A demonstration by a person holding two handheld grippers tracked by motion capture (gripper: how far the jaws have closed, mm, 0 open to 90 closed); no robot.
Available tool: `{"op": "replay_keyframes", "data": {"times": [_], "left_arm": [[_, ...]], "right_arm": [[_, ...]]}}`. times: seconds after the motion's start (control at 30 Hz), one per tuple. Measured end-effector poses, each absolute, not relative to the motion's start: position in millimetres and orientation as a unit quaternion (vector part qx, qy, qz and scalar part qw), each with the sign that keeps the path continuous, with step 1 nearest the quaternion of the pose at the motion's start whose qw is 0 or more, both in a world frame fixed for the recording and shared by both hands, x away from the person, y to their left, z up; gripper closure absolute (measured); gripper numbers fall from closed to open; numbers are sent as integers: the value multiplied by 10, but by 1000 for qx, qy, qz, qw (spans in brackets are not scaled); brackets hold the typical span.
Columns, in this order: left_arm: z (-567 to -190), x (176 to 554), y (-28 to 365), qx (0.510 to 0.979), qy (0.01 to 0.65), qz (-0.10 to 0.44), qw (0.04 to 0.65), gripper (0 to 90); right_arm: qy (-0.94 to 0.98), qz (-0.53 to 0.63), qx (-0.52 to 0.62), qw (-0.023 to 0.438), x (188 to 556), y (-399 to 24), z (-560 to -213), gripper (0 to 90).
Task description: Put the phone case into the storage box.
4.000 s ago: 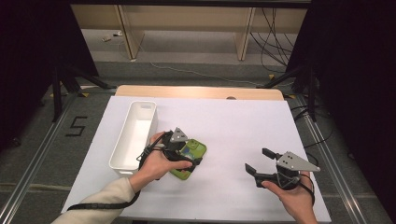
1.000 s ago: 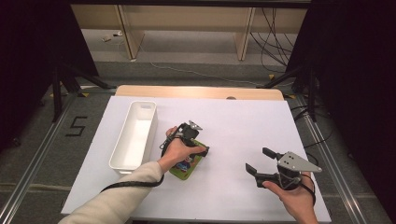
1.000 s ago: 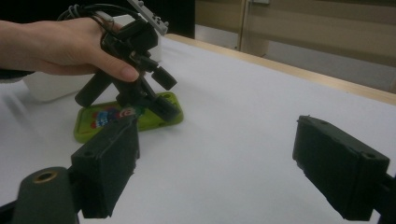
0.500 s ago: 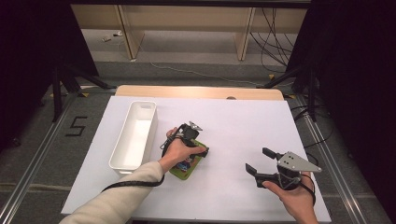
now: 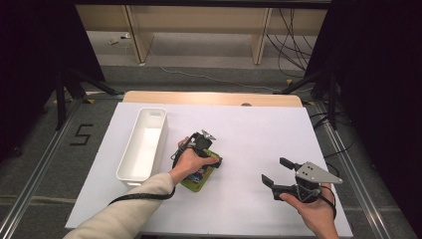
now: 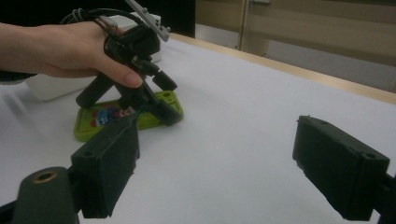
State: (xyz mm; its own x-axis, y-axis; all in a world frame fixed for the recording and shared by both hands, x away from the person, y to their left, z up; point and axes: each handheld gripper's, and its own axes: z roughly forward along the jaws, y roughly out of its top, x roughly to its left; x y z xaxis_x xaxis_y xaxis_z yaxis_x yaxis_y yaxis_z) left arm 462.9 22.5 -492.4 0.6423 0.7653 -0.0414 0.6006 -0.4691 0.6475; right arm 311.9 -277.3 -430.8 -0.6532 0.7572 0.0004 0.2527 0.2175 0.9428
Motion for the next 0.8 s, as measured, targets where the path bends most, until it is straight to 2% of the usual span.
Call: {"op": "replay_keyframes", "data": {"times": [0.6, 0.8], "left_arm": [[-4914, 4616, 219, 849, 402, 130, 318, 77], [-4896, 4596, 204, 850, 402, 130, 316, 122]], "right_arm": [[743, 524, 341, 239, 3120, -2771, -4310, 160], [743, 524, 341, 239, 3120, -2770, -4309, 160]]}}
